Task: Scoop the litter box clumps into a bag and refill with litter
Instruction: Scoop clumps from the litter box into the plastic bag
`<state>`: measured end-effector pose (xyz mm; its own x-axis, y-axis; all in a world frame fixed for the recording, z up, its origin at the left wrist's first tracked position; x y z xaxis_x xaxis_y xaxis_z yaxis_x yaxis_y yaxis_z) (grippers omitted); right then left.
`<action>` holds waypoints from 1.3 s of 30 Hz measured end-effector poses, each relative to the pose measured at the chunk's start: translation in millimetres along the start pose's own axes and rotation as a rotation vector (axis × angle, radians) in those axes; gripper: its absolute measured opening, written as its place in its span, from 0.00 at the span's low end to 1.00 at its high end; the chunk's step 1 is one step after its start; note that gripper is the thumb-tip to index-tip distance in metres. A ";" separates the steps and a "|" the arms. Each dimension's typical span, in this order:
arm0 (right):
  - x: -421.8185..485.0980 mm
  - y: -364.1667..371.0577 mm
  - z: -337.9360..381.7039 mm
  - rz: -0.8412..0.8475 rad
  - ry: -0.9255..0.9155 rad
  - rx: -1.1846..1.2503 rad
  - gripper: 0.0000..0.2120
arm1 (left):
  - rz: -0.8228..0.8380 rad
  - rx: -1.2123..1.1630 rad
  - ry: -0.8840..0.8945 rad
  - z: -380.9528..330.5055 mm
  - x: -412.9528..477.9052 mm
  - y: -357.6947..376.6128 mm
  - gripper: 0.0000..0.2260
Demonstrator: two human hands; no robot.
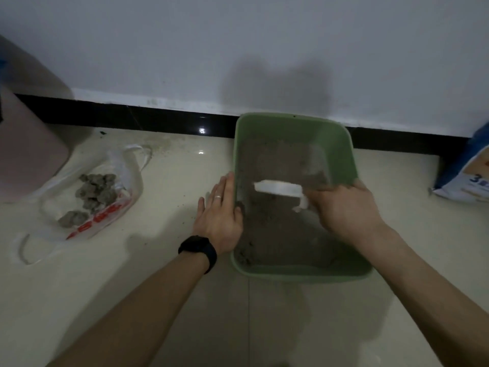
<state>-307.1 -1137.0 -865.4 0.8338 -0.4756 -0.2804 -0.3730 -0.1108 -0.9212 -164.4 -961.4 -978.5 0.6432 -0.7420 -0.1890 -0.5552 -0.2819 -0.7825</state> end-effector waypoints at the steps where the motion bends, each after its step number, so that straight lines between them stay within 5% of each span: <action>1: -13.4 3.4 -4.7 -0.001 0.066 0.044 0.12 | 0.002 0.001 0.000 -0.1 0.0 -0.3 0.33; 6: -55.6 21.6 -19.3 0.150 0.382 0.321 0.13 | -0.002 -0.012 -0.005 1.7 0.0 -0.1 0.30; 16: -43.3 40.5 -15.6 0.477 0.475 0.687 0.08 | -0.023 -0.002 0.014 3.7 0.1 1.9 0.31; 27: 23.3 81.3 80.3 0.260 0.617 1.288 0.13 | -0.014 0.061 0.070 -0.8 0.1 -0.9 0.38; 39: 104.8 80.3 107.1 -0.043 0.829 1.567 0.14 | -0.006 0.293 0.055 -3.1 1.7 -3.9 0.38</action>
<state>-206.1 -1102.3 -997.7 0.2414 -0.8247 -0.5115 0.7573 0.4897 -0.4321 -162.7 -963.5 -973.9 0.6116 -0.7753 -0.1577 -0.3706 -0.1046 -0.9229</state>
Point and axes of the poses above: each hand's wrist, its own x-axis towards the middle knuckle, its own y-axis out of the palm, z = x × y, the point moved 1 cm from there along x, towards the middle knuckle, and after that the axes turned 2 degrees about -x, right-handed, at the moved point
